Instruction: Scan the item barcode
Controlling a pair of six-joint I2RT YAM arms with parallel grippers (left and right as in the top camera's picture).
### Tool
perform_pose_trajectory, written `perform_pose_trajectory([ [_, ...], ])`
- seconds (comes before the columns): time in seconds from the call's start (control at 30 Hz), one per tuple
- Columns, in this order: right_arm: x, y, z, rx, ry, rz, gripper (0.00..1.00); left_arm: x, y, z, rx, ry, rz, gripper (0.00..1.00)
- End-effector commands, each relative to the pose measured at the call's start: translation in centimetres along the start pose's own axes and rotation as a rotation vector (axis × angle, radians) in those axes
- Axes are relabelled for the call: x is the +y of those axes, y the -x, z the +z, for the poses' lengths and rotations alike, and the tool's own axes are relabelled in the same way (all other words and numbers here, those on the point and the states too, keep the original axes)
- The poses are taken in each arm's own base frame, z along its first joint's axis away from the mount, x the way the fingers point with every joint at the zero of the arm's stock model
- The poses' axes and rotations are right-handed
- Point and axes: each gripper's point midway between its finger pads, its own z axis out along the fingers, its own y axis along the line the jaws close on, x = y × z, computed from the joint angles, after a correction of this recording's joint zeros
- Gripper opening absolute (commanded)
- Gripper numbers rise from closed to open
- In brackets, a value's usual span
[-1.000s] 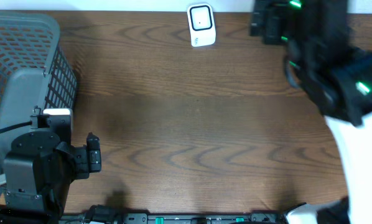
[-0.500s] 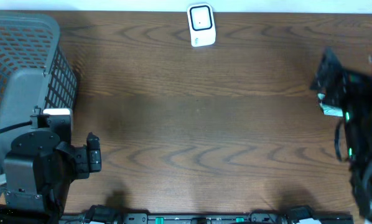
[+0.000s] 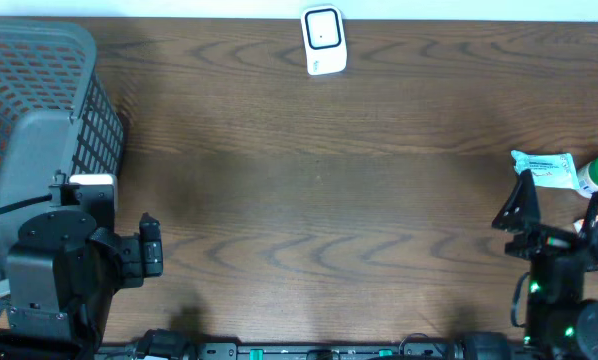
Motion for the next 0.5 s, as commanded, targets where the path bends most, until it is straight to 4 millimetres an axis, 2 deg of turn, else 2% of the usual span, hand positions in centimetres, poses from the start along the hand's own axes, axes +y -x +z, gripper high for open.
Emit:
perform_pose_trajectory([
  [0.0, -0.6, -1.7, -0.8, -0.08, 0.018, -0.022, 0.99, 0.2, 0.0, 0.0, 0.0, 0.009, -0.007, 0.98],
  [0.2, -1.5, -5.4, -0.6, -0.154, 0.036, -0.02, 0.99, 0.2, 0.0, 0.0, 0.001, 0.009, -0.007, 0.98],
  [0.47, -2.8, -11.5, 1.1, -0.047, 0.002, -0.041, 0.99, 0.2, 0.0, 0.0, 0.001, 0.009, -0.007, 0.98],
])
